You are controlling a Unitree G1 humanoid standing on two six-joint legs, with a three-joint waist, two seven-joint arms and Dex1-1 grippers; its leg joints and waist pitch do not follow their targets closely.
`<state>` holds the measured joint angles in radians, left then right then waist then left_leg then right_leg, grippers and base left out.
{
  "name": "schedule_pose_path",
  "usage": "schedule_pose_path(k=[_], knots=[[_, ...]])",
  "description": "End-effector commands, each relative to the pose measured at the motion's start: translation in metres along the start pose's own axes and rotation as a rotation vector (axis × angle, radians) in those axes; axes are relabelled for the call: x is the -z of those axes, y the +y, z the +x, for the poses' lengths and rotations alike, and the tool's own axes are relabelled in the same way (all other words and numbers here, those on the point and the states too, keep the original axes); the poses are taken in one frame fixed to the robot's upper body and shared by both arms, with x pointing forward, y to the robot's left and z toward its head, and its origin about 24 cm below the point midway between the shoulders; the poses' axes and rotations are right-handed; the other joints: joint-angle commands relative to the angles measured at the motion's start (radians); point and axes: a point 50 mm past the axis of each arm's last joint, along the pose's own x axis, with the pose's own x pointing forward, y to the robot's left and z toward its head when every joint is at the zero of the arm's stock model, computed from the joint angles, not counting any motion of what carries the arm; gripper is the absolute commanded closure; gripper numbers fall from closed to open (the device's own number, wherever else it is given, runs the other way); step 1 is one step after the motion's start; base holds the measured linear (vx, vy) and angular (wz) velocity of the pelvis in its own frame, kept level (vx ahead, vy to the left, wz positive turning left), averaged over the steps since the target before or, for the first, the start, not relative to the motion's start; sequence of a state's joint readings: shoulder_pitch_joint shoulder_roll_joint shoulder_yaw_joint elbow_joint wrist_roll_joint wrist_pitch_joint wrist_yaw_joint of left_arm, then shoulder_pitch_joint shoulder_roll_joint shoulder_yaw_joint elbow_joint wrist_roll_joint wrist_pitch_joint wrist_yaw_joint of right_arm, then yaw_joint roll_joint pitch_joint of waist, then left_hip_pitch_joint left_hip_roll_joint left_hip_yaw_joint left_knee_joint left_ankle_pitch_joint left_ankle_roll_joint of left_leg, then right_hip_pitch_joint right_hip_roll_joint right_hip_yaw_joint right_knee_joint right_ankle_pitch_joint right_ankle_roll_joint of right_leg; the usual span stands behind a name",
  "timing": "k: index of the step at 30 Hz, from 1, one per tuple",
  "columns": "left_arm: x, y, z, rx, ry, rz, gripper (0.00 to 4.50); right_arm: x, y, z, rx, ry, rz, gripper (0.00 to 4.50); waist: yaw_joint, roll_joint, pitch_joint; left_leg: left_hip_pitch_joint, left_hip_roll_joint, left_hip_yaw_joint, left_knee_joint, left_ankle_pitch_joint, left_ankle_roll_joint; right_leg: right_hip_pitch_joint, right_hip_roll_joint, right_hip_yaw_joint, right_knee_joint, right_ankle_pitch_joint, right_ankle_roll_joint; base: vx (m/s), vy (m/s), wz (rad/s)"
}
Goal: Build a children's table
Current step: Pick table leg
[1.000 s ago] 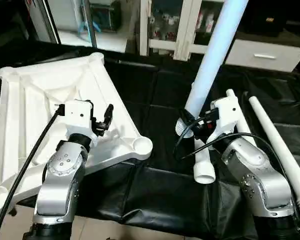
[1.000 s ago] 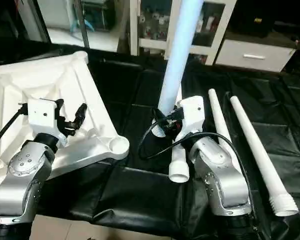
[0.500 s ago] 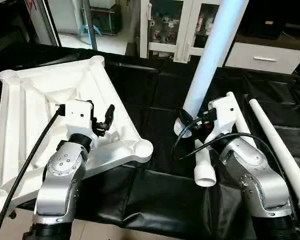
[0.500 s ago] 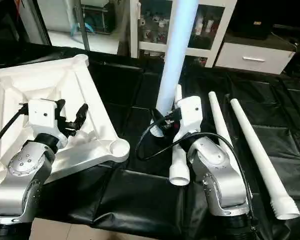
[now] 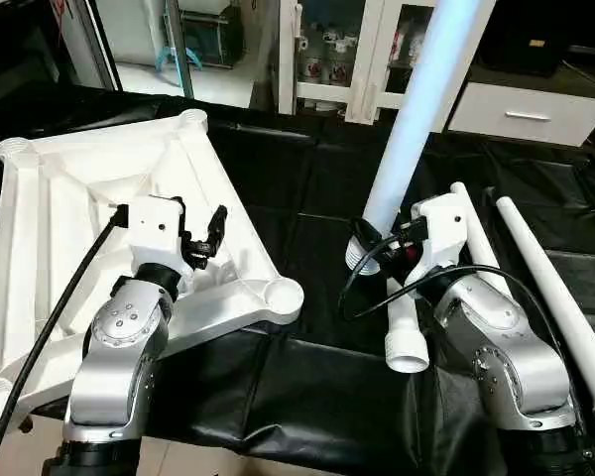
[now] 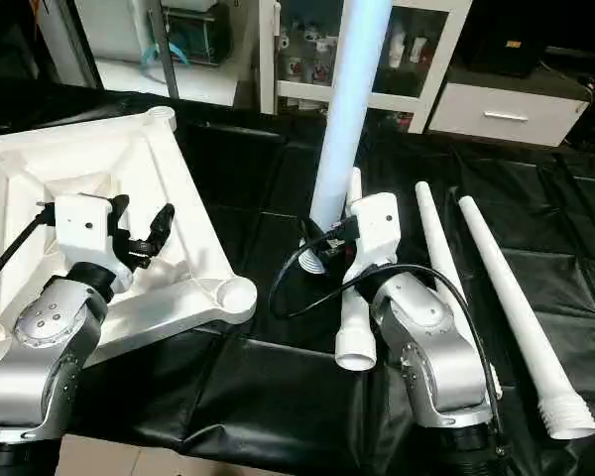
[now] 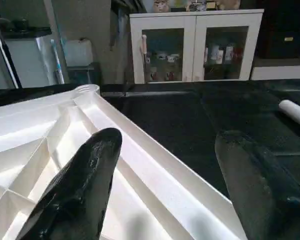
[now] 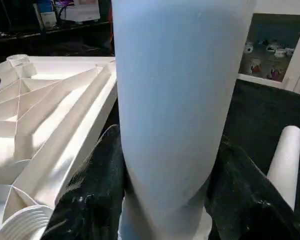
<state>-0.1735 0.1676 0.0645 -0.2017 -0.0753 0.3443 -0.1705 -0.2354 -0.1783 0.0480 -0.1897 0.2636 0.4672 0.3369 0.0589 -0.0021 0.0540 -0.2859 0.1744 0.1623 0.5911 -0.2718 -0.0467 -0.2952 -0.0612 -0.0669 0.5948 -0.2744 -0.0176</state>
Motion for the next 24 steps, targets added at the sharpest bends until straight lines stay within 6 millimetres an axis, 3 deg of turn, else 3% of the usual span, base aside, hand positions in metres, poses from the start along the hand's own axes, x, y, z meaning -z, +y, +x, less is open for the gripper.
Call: schedule_pose_path(k=[1, 6, 10, 17, 21, 24], knots=[[-0.0047, -0.0014, 0.0031, 0.022, -0.011, -0.003, 1.03, -0.0064, -0.0001, 0.0013, 0.001, -0.032, -0.02, 2.62, 0.002, 0.014, -0.076, -0.004, 0.016, -0.009, -0.058, 0.067, 0.169, 0.063, -0.039, 0.031, -0.04, 0.031, -0.257, 0.0, 0.0, 0.0], [-0.0053, -0.0013, 0.0025, 0.03, -0.012, -0.007, 1.03, -0.0052, 0.0006, 0.0012, 0.0, -0.027, -0.022, 2.62, 0.001, 0.015, -0.077, 0.006, 0.017, -0.009, -0.062, 0.044, 0.169, 0.061, -0.039, 0.03, -0.039, 0.028, -0.262, 0.0, 0.0, 0.0], [-0.0052, -0.0008, 0.0022, 0.029, -0.011, -0.006, 1.03, -0.0053, 0.0011, 0.0015, 0.0, -0.028, -0.021, 2.62, 0.004, 0.015, -0.076, -0.004, 0.012, -0.005, -0.062, 0.019, 0.148, 0.074, -0.039, 0.034, -0.047, 0.005, -0.261, 0.0, 0.0, 0.0], [-0.0048, -0.0012, 0.0024, 0.03, -0.009, -0.006, 1.03, -0.0051, 0.0004, 0.0015, 0.001, -0.027, -0.025, 2.62, 0.001, 0.017, -0.079, 0.003, 0.013, -0.01, -0.061, 0.05, 0.162, 0.069, -0.034, 0.03, -0.039, 0.042, -0.245, 0.0, 0.0, 0.0], [-0.0052, -0.0019, 0.0028, 0.034, -0.01, -0.006, 1.03, -0.0047, 0.0002, 0.0014, 0.002, -0.025, -0.026, 2.62, 0.004, 0.015, -0.079, -0.007, 0.009, -0.007, -0.059, 0.049, 0.163, 0.077, -0.037, 0.034, -0.044, 0.032, -0.246, 0.0, 0.0, 0.0], [-0.0052, -0.0021, 0.0025, 0.039, -0.009, -0.01, 1.03, -0.0047, 0.0004, 0.0015, 0.001, -0.026, -0.026, 2.62, 0.004, 0.017, -0.08, -0.005, 0.009, -0.008, -0.059, 0.054, 0.159, 0.075, -0.035, 0.032, -0.043, 0.033, -0.242, 0.0, 0.0, 0.0]])
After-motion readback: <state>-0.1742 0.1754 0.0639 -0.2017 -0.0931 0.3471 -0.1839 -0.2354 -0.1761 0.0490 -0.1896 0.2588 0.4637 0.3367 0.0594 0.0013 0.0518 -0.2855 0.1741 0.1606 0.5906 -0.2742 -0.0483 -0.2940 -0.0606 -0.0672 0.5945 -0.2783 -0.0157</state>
